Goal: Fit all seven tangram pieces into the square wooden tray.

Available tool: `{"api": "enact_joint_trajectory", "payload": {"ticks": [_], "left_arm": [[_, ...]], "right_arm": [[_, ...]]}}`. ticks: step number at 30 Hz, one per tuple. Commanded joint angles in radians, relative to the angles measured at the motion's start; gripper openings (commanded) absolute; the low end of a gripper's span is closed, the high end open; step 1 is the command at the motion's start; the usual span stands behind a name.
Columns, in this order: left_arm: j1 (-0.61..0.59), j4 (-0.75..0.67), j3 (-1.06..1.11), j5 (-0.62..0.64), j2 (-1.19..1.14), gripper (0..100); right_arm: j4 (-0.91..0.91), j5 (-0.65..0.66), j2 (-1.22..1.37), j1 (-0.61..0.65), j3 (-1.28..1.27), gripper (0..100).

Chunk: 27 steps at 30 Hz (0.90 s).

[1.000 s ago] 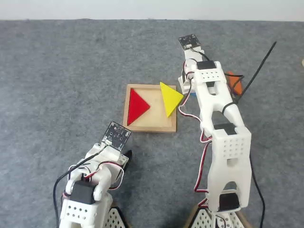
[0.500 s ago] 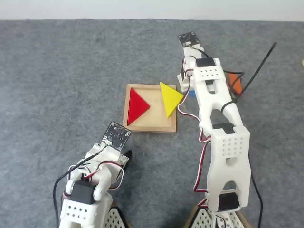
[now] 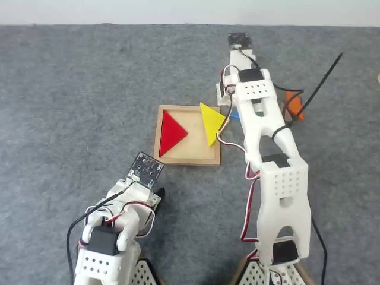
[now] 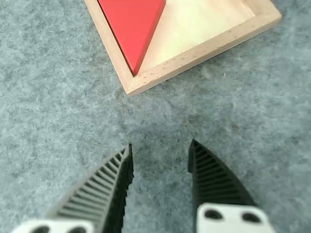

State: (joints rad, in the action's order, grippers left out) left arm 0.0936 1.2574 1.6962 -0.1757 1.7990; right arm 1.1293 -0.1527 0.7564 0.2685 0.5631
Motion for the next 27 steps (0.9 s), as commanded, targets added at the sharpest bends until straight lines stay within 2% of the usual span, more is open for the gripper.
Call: {"api": "enact_joint_trajectory", "payload": {"ticks": [1,9,17,27], "left_arm": [[0.006,0.006,-0.013,0.008,0.020,18],[0.006,0.006,-0.013,0.008,0.020,18],[0.006,0.006,-0.013,0.008,0.020,18],[0.006,0.006,-0.013,0.008,0.020,18]], "right_arm": [[-0.012,-0.094,0.001,0.054,0.057,44.2],[-0.008,-0.092,0.042,0.173,0.058,44.2],[0.113,-0.091,0.038,0.168,0.061,44.2],[0.156,-0.091,-0.062,0.166,0.057,44.2]]}}
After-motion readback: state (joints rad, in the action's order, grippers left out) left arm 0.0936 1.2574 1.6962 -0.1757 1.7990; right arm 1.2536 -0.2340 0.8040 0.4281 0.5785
